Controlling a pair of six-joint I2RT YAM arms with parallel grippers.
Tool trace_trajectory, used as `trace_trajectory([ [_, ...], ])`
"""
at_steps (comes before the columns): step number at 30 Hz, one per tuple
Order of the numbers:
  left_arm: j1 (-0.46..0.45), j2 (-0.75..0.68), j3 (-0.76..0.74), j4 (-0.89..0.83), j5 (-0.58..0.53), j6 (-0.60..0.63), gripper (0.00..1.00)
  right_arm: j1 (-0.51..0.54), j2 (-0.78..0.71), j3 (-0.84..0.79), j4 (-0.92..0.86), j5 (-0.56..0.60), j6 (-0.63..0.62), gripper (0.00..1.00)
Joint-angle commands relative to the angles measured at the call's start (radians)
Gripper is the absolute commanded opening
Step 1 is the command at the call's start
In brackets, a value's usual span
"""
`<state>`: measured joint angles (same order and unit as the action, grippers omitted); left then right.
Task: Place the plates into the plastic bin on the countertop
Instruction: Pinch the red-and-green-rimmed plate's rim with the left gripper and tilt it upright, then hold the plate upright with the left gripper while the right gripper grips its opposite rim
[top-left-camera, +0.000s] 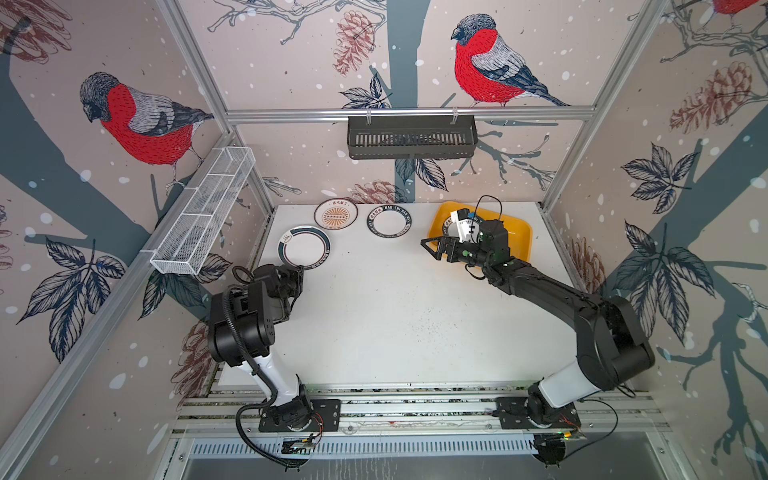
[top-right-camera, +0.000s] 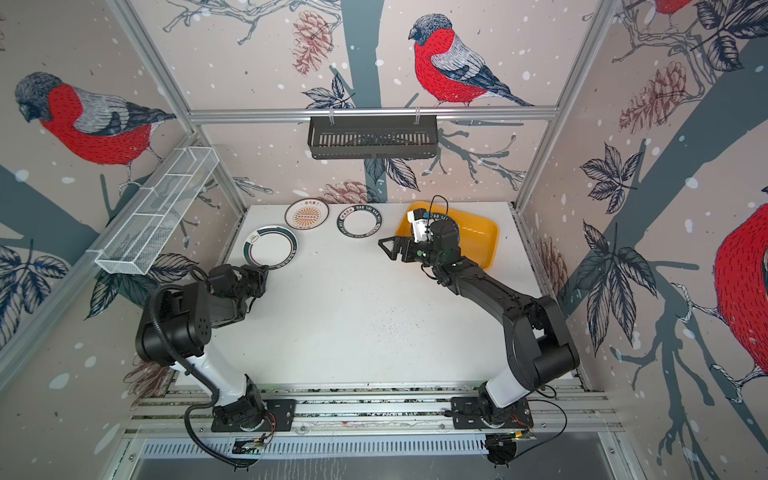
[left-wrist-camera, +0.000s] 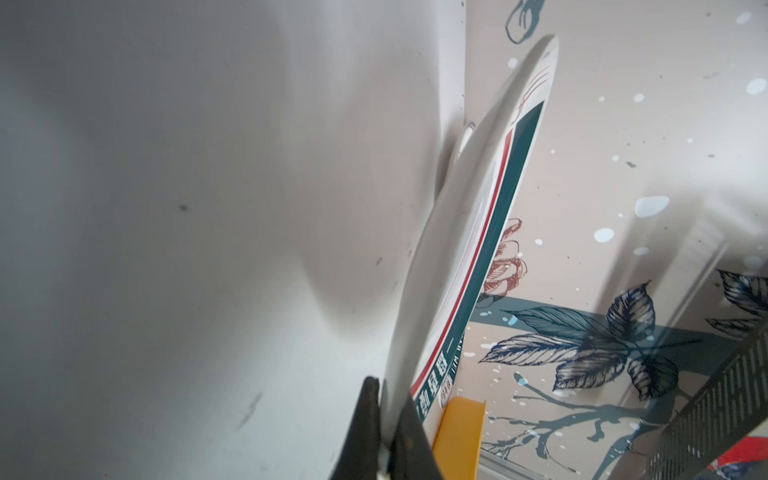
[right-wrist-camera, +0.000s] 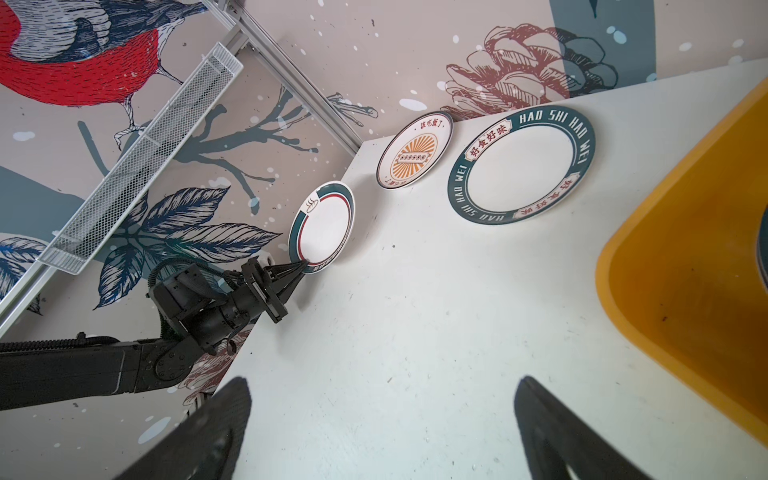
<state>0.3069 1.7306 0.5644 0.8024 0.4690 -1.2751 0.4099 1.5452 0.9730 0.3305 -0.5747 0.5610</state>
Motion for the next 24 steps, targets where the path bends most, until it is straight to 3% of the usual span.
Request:
trace_trajectory([
  [1,-0.05,-0.055,-0.01,0.043,-0.002,-0.01,0.0,-0.012,-0.027,-0.013,-0.006,0.025,-0.035,1.0],
  [14,-0.394,-0.153,0.168,-0.215,-0.022,0.141,0.0,-0.106,-0.133,-0.071,-0.036,0.024,-0.065,1.0],
  [24,-0.593,-0.092,0.278,-0.198,0.009,0.141,0.0,-0.137,-0.172,-0.099,-0.063,0.032,-0.077,1.0],
])
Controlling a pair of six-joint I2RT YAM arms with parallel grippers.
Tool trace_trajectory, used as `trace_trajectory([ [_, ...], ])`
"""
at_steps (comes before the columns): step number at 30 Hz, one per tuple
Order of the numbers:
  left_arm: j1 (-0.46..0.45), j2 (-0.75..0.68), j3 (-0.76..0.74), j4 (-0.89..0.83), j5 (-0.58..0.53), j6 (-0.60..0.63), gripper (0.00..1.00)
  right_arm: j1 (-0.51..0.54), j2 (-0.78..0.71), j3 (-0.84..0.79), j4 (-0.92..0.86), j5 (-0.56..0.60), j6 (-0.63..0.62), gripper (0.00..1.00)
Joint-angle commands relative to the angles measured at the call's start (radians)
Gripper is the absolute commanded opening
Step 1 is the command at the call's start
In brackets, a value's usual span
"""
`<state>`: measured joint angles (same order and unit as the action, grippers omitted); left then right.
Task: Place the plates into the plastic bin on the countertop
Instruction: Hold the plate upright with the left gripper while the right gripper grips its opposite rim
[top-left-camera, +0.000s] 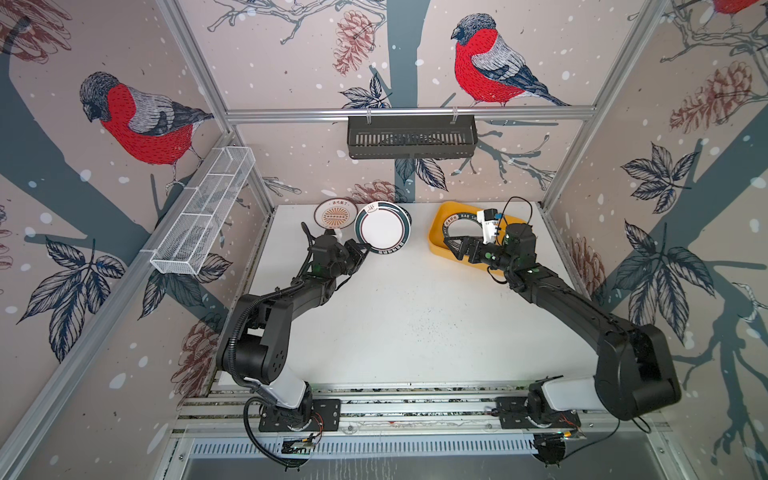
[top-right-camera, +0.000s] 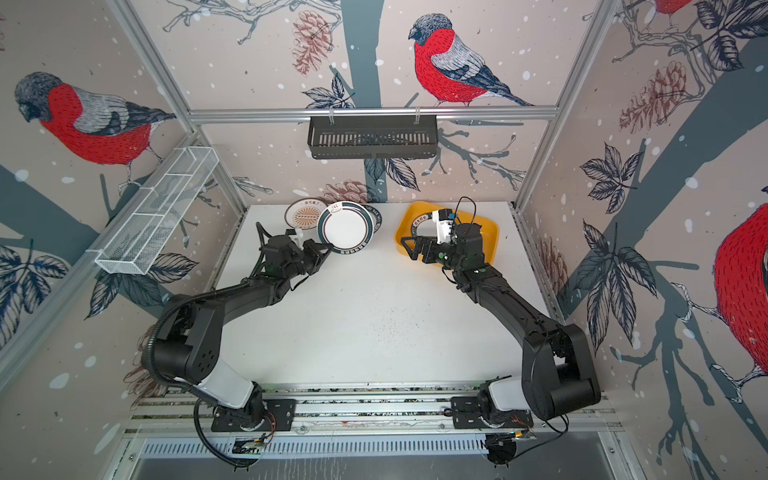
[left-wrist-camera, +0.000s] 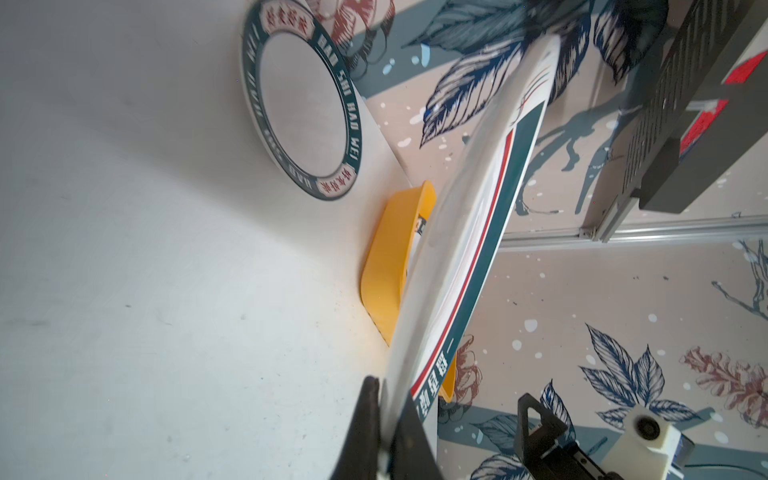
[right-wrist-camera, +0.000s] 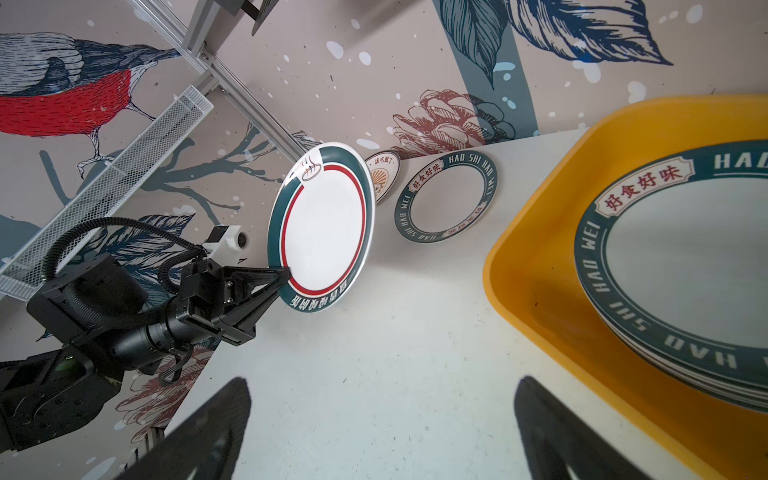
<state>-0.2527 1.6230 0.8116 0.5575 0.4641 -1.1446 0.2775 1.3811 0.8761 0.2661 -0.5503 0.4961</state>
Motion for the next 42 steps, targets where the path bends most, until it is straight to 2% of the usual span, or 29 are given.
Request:
trace_trajectory([
  [1,-0.051,0.031,0.049,0.045,0.018,0.013,0.0,-0.005,-0.008,-0.002,0.0,0.007,-0.015,1.0],
  [9,-0.139,0.131,0.129,0.081,0.028,-0.015,0.0,-0.015,-0.002,-0.005,-0.046,0.084,-0.033,1.0],
  [14,-0.183,0.172,0.175,0.084,0.038,-0.023,0.0,-0.03,0.034,0.005,-0.041,0.087,-0.016,0.99],
  [21,-0.223,0.202,0.18,0.151,0.056,-0.064,0.0,-0.034,0.112,0.046,-0.049,0.098,0.014,0.9],
  [30,-0.233,0.213,0.168,0.203,0.067,-0.093,0.0,-0.038,0.157,0.068,-0.041,0.096,0.03,0.73],
  [33,-0.235,0.215,0.166,0.214,0.07,-0.096,0.0,-0.046,0.167,0.069,-0.031,0.089,0.039,0.64],
  [39,-0.237,0.216,0.148,0.259,0.076,-0.114,0.0,-0.06,0.179,0.069,-0.016,0.06,0.057,0.36],
  [42,-0.238,0.219,0.14,0.28,0.079,-0.123,0.0,-0.062,0.183,0.069,-0.007,0.045,0.064,0.33],
])
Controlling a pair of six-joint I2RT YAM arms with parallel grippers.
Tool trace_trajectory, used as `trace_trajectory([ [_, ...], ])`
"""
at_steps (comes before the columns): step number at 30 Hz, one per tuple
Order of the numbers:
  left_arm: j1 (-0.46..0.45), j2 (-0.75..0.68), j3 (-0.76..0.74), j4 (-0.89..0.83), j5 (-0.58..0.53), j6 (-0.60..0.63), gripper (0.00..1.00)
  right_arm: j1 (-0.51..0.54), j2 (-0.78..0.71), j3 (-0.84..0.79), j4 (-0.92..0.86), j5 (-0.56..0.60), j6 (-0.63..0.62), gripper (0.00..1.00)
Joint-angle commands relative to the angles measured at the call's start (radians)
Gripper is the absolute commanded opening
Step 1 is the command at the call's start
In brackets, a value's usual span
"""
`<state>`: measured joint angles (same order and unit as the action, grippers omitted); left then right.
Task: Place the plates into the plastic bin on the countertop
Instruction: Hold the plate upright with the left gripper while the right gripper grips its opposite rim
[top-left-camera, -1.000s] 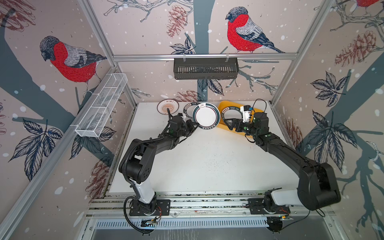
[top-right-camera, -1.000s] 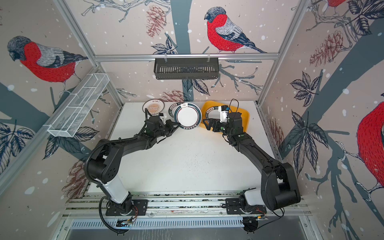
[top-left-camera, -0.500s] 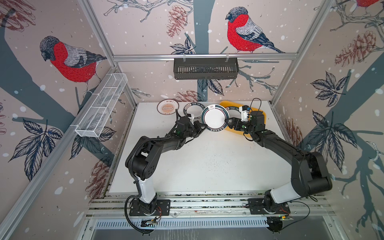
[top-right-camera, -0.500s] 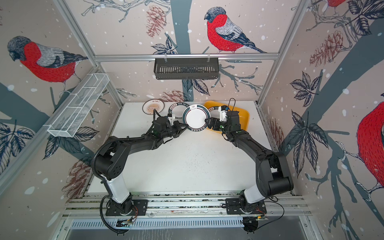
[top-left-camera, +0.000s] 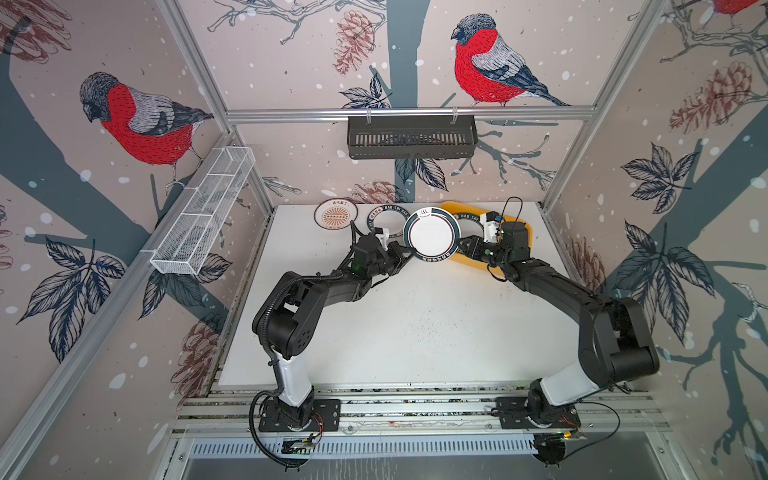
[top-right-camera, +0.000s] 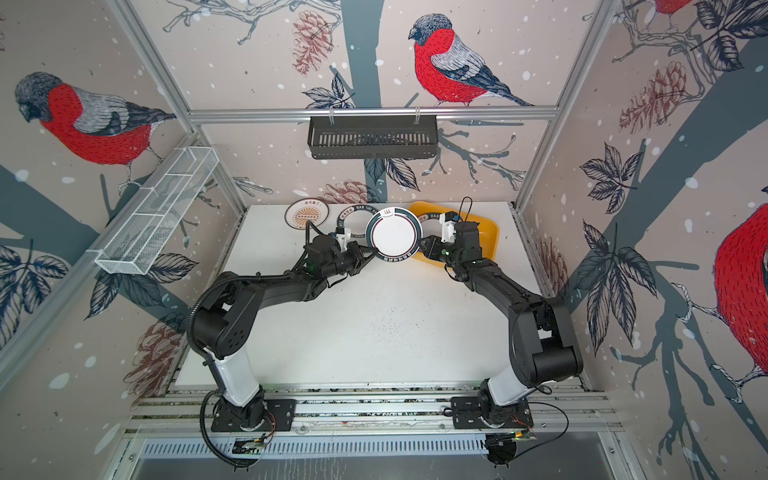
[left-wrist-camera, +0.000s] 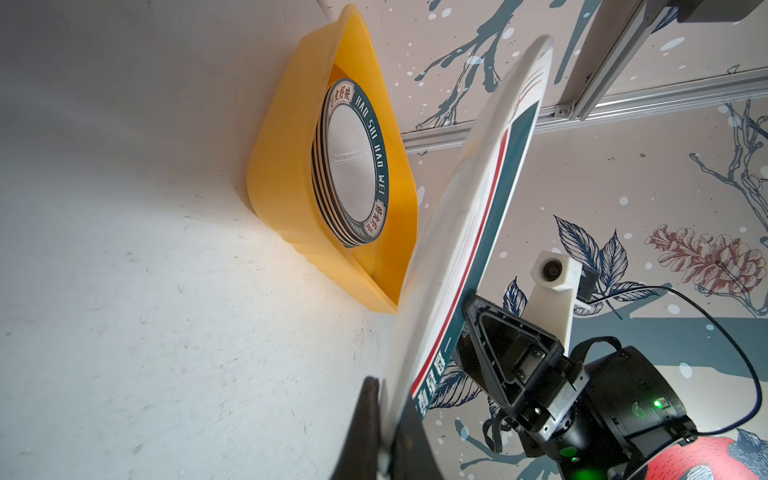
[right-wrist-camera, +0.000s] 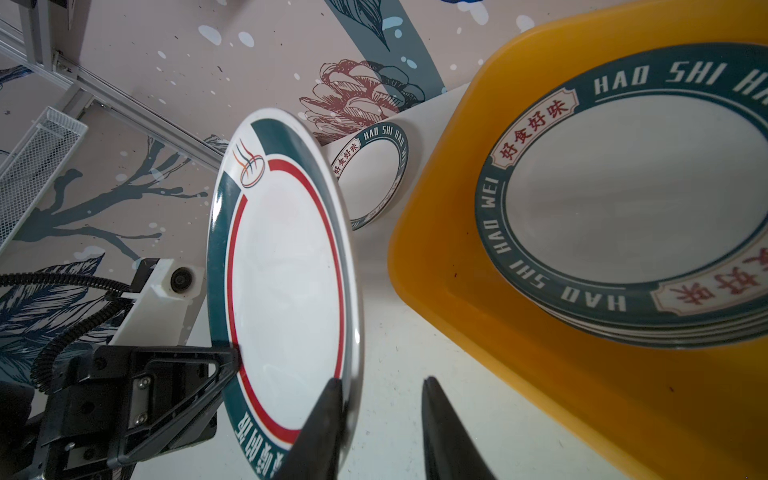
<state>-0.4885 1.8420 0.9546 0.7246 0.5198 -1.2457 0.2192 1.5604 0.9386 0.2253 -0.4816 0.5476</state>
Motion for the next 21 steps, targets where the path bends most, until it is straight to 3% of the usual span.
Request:
trace_trajectory([
  [1,-0.004,0.0,-0.005,0.117,0.025,-0.023,0.0,-0.004,0.005,0.007,0.037,-0.025,0.015,0.32],
  [5,-0.003,-0.003,-0.001,0.123,0.037,-0.019,0.0,-0.004,0.01,0.008,0.049,-0.039,0.027,0.29],
  [16,-0.006,-0.006,0.001,0.118,0.045,-0.003,0.0,-0.003,0.016,0.004,0.049,-0.043,0.041,0.06],
  [21,-0.006,-0.01,0.001,0.116,0.044,0.004,0.02,-0.005,0.02,0.005,0.051,-0.046,0.061,0.03],
])
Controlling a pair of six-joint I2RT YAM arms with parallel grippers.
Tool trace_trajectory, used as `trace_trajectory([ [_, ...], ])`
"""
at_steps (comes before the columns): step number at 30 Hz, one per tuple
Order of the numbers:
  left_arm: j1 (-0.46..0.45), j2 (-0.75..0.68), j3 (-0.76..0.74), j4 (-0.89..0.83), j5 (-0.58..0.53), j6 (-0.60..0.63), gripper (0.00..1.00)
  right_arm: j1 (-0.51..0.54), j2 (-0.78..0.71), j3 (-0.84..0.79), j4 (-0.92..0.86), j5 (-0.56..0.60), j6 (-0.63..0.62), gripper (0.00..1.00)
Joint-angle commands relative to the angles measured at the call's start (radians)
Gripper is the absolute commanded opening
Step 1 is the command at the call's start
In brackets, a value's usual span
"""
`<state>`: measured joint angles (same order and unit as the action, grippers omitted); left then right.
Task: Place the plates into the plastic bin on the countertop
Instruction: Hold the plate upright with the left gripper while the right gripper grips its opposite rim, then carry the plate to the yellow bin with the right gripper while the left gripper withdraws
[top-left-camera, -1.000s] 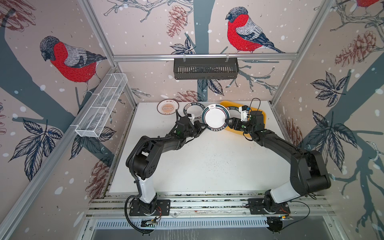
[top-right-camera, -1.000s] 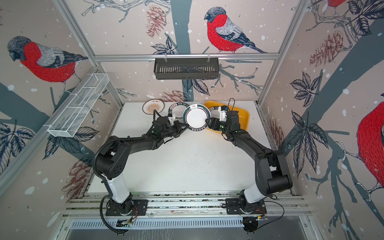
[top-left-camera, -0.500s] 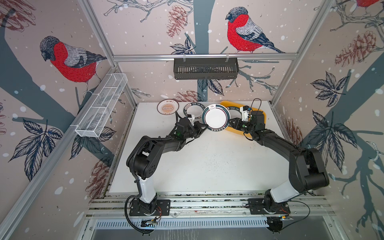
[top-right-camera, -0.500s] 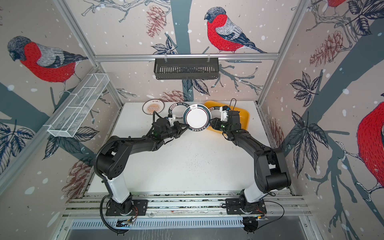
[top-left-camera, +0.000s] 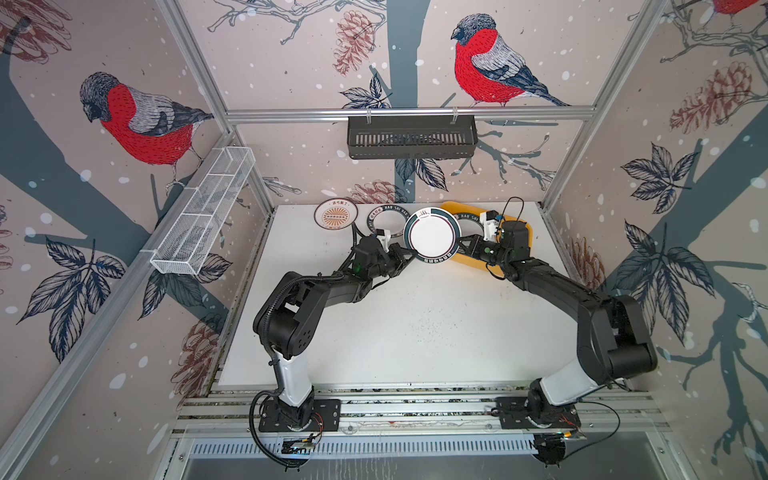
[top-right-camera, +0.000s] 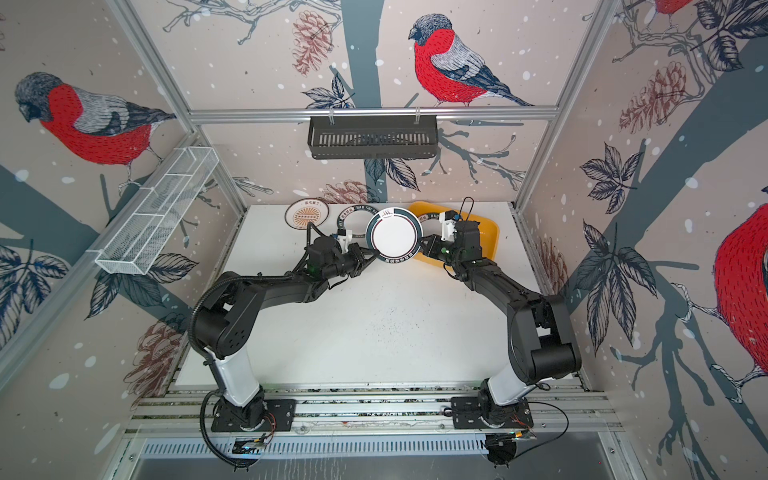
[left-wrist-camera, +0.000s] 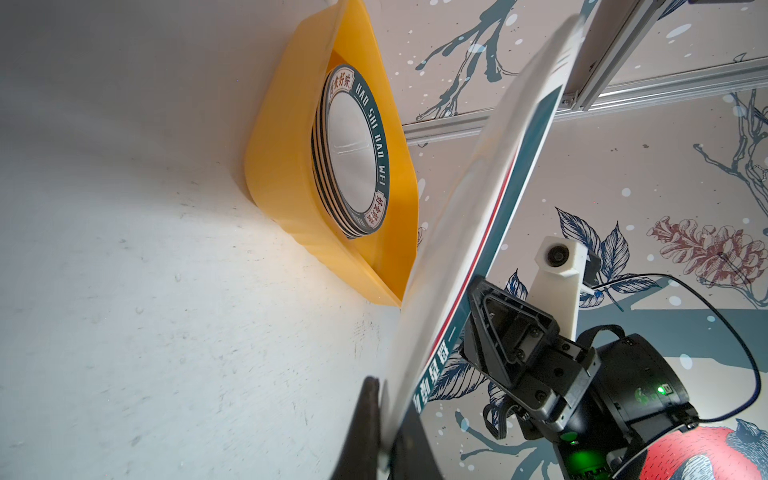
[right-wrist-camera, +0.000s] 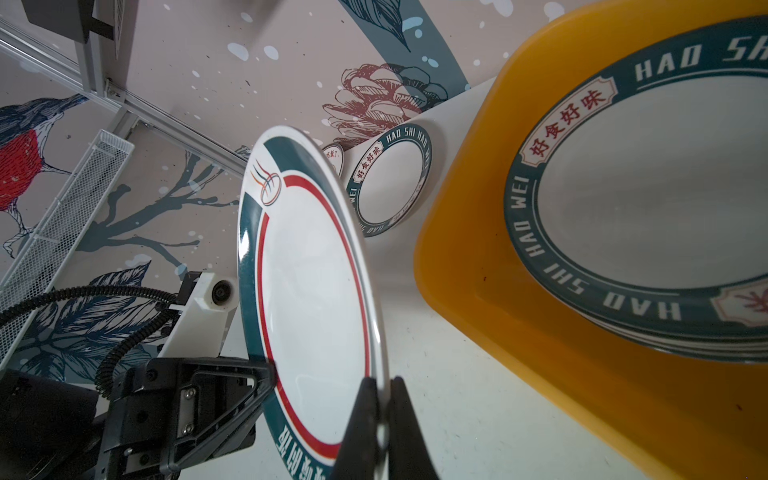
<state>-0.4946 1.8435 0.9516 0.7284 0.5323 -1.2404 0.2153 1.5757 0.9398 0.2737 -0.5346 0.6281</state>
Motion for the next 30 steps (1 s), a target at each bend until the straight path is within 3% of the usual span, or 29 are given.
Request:
trace_trajectory([
  [1,0.0,-0.013,0.005,0.109,0.029,0.002,0.06,-0.002,0.005,0.005,0.003,0.007,-0.012,0.02],
  [3,-0.001,-0.02,0.006,0.1,0.024,0.012,0.13,-0.003,0.011,0.007,0.004,0.0,0.003,0.02],
  [10,-0.001,-0.063,0.001,0.047,0.004,0.087,0.54,-0.027,0.016,0.01,0.018,-0.006,0.068,0.02],
  [12,-0.001,-0.074,-0.001,0.041,0.013,0.115,0.62,-0.04,0.015,0.01,0.016,0.001,0.08,0.02],
  [22,-0.002,-0.205,-0.13,0.114,0.003,0.223,0.75,-0.158,0.025,0.018,-0.016,0.045,0.116,0.01],
  [28,-0.008,-0.313,-0.181,0.071,-0.025,0.328,0.78,-0.231,0.059,0.032,-0.001,0.064,0.162,0.01],
  [30,-0.014,-0.347,-0.192,0.061,-0.032,0.369,0.84,-0.243,0.075,0.046,-0.011,0.09,0.166,0.01],
])
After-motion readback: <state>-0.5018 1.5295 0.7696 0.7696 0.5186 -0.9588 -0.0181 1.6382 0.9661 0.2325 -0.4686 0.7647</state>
